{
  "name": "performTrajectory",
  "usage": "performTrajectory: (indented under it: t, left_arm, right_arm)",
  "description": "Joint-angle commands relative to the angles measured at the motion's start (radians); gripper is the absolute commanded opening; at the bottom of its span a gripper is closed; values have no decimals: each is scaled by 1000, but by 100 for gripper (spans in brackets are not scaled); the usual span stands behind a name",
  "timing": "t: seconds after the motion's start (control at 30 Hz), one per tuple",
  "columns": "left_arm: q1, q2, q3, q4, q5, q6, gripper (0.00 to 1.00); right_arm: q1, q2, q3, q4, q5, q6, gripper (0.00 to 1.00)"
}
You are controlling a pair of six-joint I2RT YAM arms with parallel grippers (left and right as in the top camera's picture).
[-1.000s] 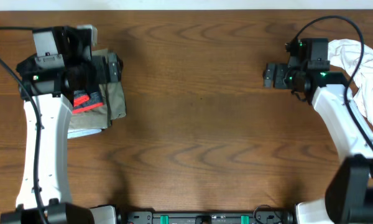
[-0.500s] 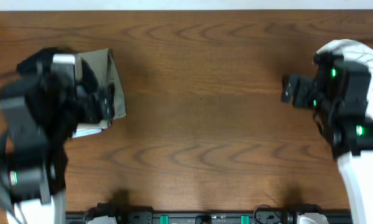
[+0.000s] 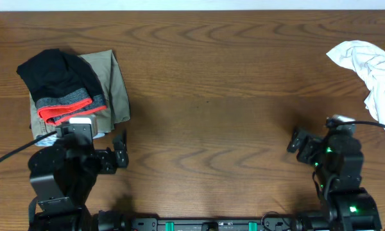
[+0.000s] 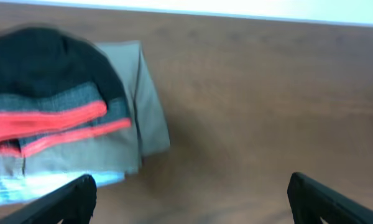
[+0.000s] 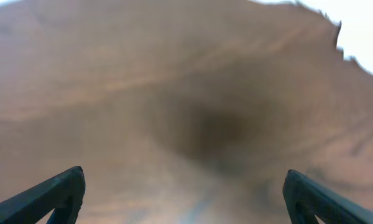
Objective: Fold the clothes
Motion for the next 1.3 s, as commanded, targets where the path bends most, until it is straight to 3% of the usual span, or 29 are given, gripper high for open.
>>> performTrajectory:
  t: [0.0,0.2,0.53,0.8,1.03,1.27]
  left_arm:
    - [0,1,3,-52,-6,-11,98]
    - [0,2,3,-135,-6,-11,98]
    - [0,2,3,-143,-6,-11,98]
    - [0,2,3,-143,-6,-11,98]
    - [0,2,3,-143,-6,-11,98]
    - [0,2,3,-143,-6,-11,98]
  right_arm:
    - [9,1,-46,-22,24,34,99]
    - [9,1,-74,-125,24,34,99]
    - [12,-6,-74,-200,24,34,99]
    - [31,-197,-76,-241,-87,23,99]
    - [31,-420,-198,89,-88,-230,99]
    - [31,-567,-428,508,-88,-335,99]
